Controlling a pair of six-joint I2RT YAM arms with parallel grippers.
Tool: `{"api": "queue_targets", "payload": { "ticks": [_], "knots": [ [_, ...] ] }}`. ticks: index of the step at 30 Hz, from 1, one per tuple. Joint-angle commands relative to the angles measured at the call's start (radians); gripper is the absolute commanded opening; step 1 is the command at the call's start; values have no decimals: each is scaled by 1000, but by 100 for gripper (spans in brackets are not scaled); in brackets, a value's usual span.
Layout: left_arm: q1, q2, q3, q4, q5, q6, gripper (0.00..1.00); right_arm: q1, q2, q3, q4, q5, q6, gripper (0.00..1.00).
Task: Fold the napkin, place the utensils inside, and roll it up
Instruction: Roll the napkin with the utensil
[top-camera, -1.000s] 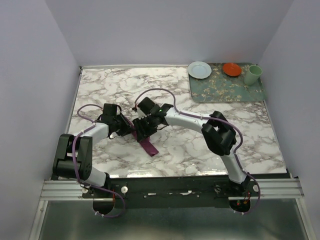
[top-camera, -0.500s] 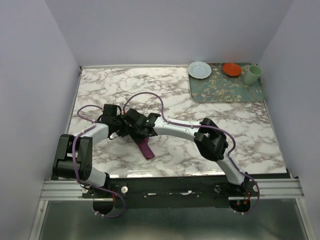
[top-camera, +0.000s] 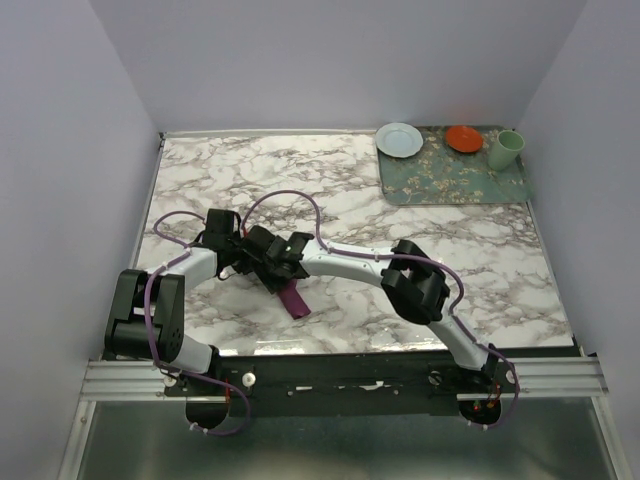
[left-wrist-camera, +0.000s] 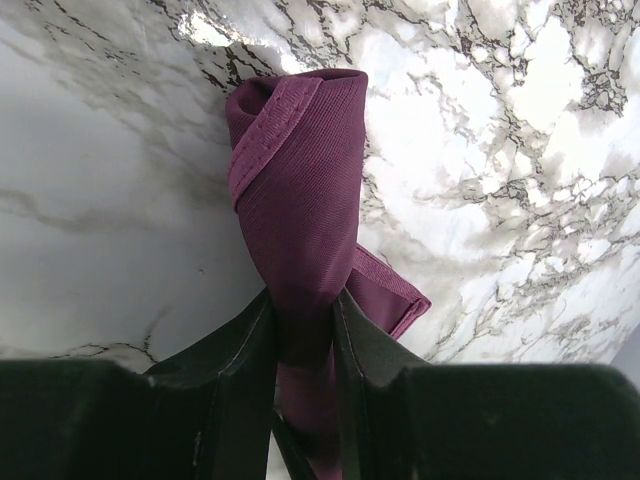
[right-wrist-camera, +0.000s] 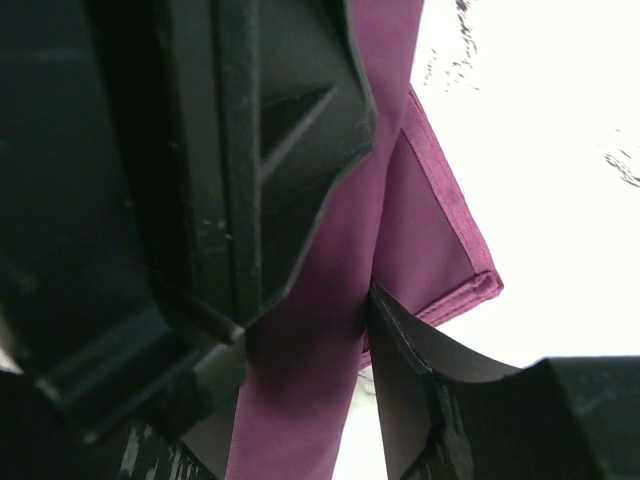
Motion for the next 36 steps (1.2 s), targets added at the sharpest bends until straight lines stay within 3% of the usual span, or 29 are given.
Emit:
{"api": "queue_targets", "payload": {
  "ticks": [1,8,18,30,35,36],
  "knots": [
    [-5,-7,-24,-27,-19,3,33,13,-42,30,-67,64,-9,59],
    [-5,-1,-24,-27,-20,5,33,13,-67,4,-53,32,14,60],
    [-5,1,-25,-23,-20,3,33,13,-48,-6,-13,-40,34,51],
    [-5,-4,-30,-20,-14,-6,33,13,47,-36,17,12,24,57],
    [-5,-7,-34,-20,-8,-8,34,10,64,-47,24,36,39,47],
    [-5,-13,-36,-20,-11,-5,35,6,64,-50,24,33,45,40]
  ]
}}
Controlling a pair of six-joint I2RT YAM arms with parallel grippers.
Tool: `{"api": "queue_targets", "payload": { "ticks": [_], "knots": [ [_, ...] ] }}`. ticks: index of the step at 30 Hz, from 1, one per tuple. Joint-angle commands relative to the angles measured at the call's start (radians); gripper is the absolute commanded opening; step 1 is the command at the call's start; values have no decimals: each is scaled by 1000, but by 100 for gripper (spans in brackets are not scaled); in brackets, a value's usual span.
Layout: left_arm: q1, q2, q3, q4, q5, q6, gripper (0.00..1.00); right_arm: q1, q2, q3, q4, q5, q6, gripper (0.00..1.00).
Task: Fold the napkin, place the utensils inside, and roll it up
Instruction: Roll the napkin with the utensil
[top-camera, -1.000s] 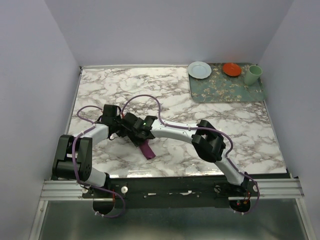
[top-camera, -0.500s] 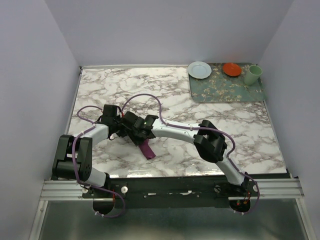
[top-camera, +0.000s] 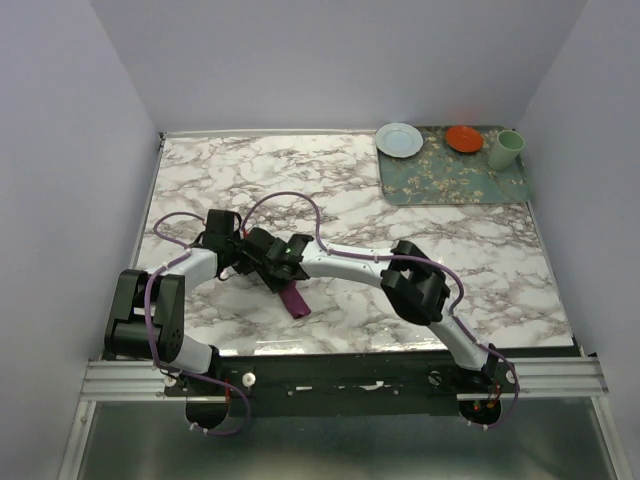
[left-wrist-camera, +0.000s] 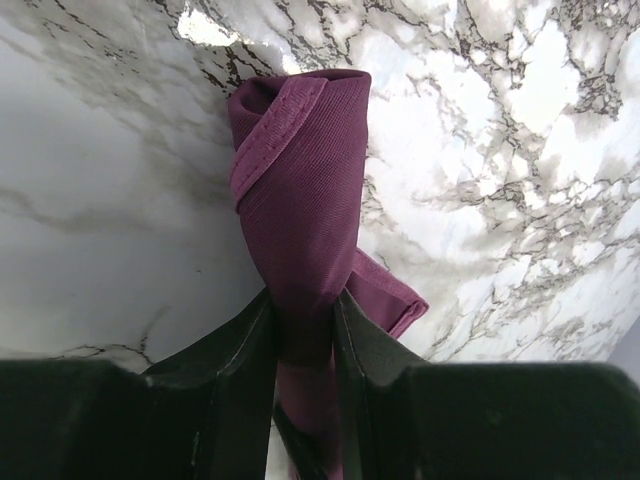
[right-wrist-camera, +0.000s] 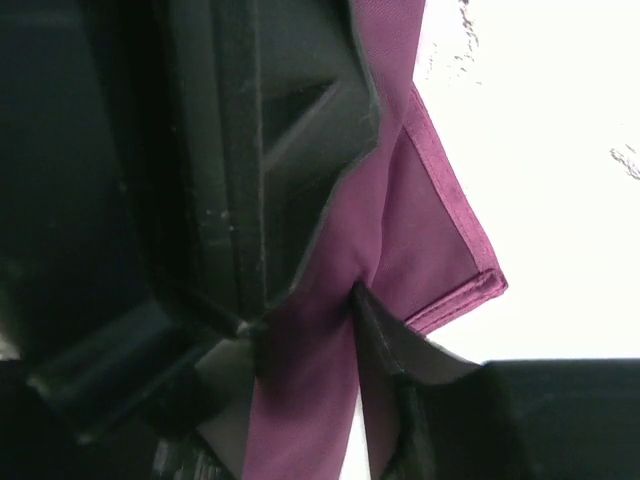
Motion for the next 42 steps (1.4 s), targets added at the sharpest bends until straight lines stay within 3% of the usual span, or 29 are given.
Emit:
{"api": "queue_targets", "payload": {
  "ticks": [1,4,8,11,15,18,21,25,37,41,42],
  "knots": [
    [-4,-16,-30,-36,-11,8,37,-6,60,-44,18,21,33,35],
    [-1,-33,-30,-51,-16,29,43,-26,36,-82,42,-6,40,22],
    [12,-54,0,-89,-25,70,57,-71,-21,-180,142,-162,42,17],
    [17,-103,20,-140,-51,109,68,-137,-50,-267,280,-424,54,18],
    [19,-174,36,-197,-70,149,74,-241,8,-283,371,-849,98,18],
    [19,-200,16,-209,-32,146,74,-313,74,-263,399,-1044,131,18],
    [17,-223,-15,-217,-12,123,74,-362,112,-239,399,-1144,158,19],
    [17,-241,-24,-192,-8,109,75,-391,149,-208,390,-1206,172,20],
    [-27,-42,43,-91,9,60,71,-392,175,-186,389,-1246,184,26],
    [-37,15,51,-79,-16,60,56,-391,151,-171,341,-1197,157,32],
    [-37,12,42,-77,-25,61,54,-392,140,-160,262,-1122,134,36]
  ]
}}
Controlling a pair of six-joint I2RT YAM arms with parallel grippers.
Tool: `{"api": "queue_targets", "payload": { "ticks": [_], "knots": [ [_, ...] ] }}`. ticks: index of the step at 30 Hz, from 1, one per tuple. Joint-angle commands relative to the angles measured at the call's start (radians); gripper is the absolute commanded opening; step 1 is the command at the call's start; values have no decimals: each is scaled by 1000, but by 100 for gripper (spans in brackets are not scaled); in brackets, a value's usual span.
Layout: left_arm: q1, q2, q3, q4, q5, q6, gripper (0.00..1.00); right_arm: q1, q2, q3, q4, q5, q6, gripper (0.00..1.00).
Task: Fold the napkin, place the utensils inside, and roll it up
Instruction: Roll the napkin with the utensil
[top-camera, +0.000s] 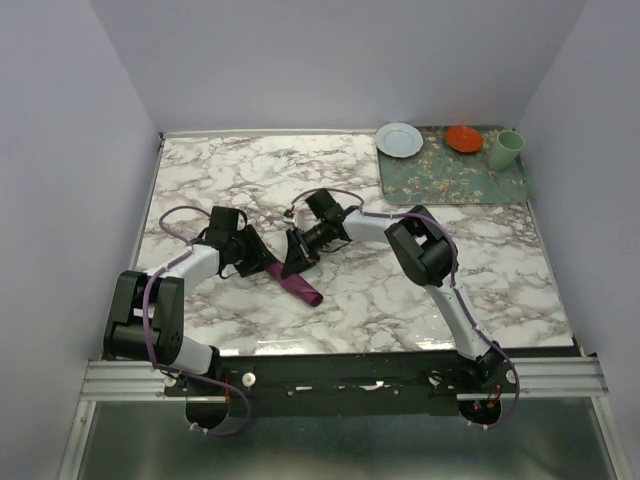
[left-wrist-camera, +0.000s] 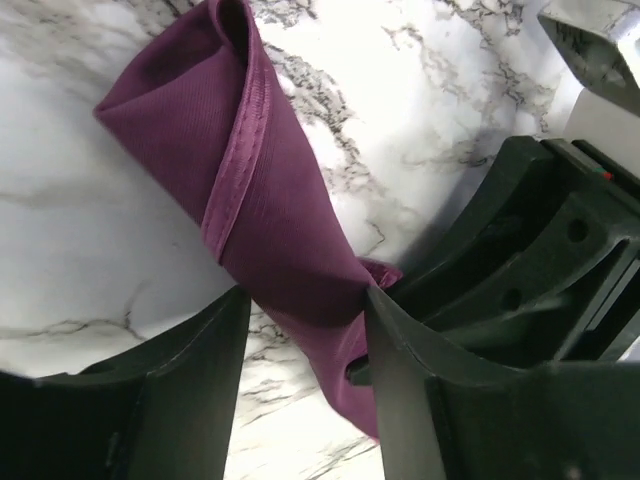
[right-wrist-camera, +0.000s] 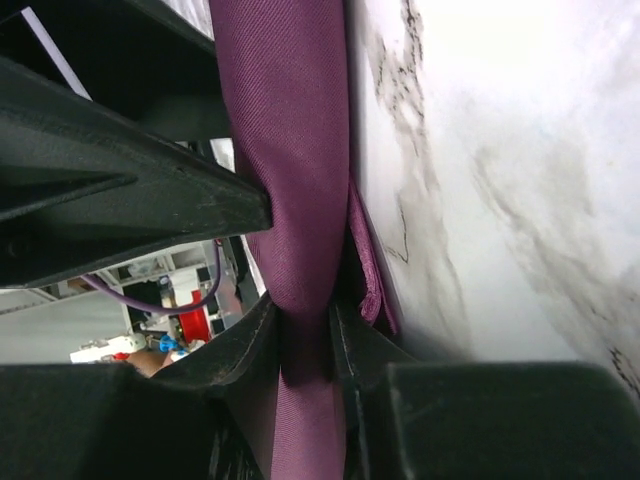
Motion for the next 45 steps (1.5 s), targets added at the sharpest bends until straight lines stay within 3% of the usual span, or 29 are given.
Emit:
{"api": "queue_targets", "payload": {
  "ticks": [1,5,9,15,20,34,39,45],
  "knots": [
    [-7,32,-5,38,-40,-6,52,14,-6,68,-221,191,-111,38],
    [-8,22,-27,43,-48,0,45,28,-73,119,-383,374,-198,48],
    [-8,19,-39,52,-36,-9,44,69,-176,133,-490,655,-227,55],
    [-8,15,-39,55,-26,-11,44,196,-253,130,-509,988,-196,60],
    [-10,12,-32,49,-23,-11,43,276,-222,174,-519,1058,-204,66],
    [-10,-8,-33,51,-20,-28,43,376,-79,295,-607,1397,-238,63],
    [-10,-4,-38,57,-14,-29,43,382,-69,283,-599,1429,-242,63],
    [-10,-8,-42,63,-8,-42,42,381,-76,216,-535,1363,-210,60]
  ]
}}
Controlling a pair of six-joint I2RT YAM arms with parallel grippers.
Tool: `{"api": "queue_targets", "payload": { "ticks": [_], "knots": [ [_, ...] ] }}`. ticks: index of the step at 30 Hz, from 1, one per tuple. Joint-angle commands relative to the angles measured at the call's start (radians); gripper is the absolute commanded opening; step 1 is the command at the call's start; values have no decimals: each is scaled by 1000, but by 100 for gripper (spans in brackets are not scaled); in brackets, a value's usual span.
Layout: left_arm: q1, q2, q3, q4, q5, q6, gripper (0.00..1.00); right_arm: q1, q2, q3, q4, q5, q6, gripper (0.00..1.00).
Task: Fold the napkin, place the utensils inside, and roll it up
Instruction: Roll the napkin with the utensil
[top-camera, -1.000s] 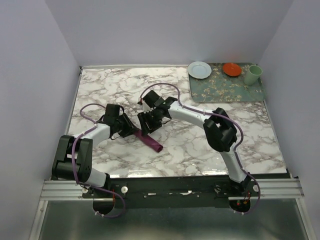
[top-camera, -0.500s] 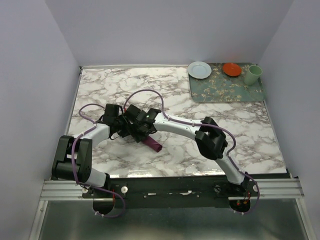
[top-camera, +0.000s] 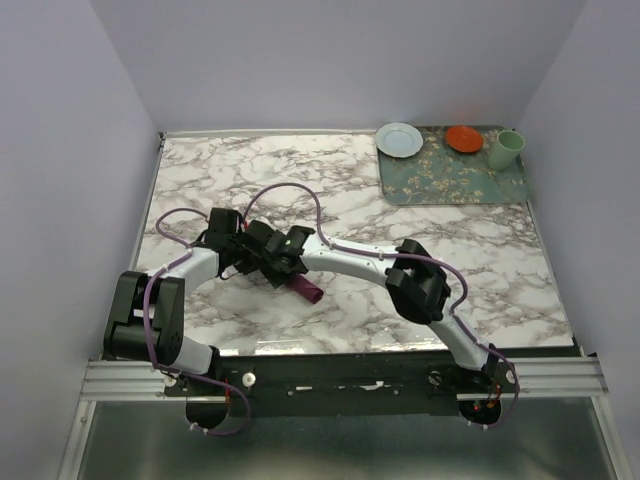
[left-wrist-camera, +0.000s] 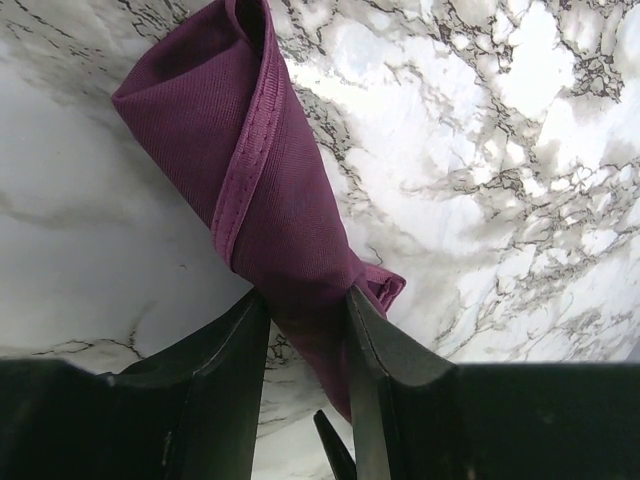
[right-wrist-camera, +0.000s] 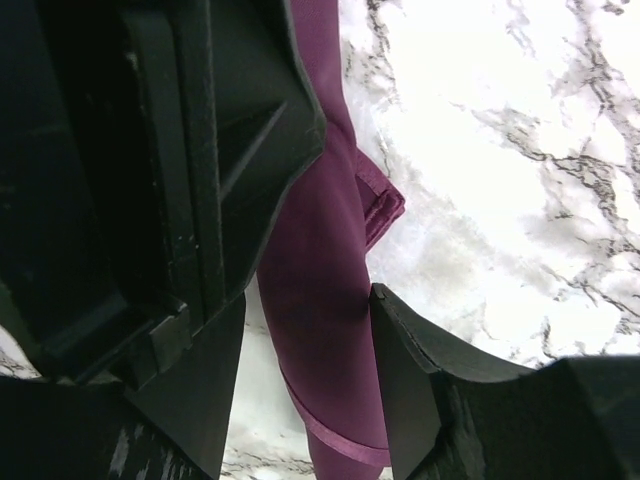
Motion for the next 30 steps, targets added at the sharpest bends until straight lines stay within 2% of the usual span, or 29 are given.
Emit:
{"api": "queue_targets", "payload": {
  "ticks": [1,9,12,13,15,16,21,22,25,30],
  "knots": [
    [-9,-17,-16,-19,8,-2,42,0,48,-82,57,15,14,59],
    [-9,-11,-24,-8,16,-9,42,-1,21,-202,152,82,20,49],
    [-8,-11,-24,-6,17,-6,43,-3,19,-207,168,99,16,41],
    [-8,-11,-24,-11,17,-5,44,-4,22,-205,168,96,14,33],
    [-6,-16,-22,-15,14,2,49,-13,19,-213,177,79,14,26],
    [-6,-17,-22,-25,13,6,50,-17,4,-235,200,38,14,23],
    [20,-33,7,-55,7,61,65,-61,-15,-283,268,-154,25,22],
    [25,-37,14,-77,-9,74,67,-76,-11,-289,287,-277,45,21],
    [46,-77,51,-129,-50,130,73,-135,-16,-348,364,-501,95,19],
    [68,-166,89,-181,-76,198,75,-265,-1,-446,528,-858,201,19]
  ]
}}
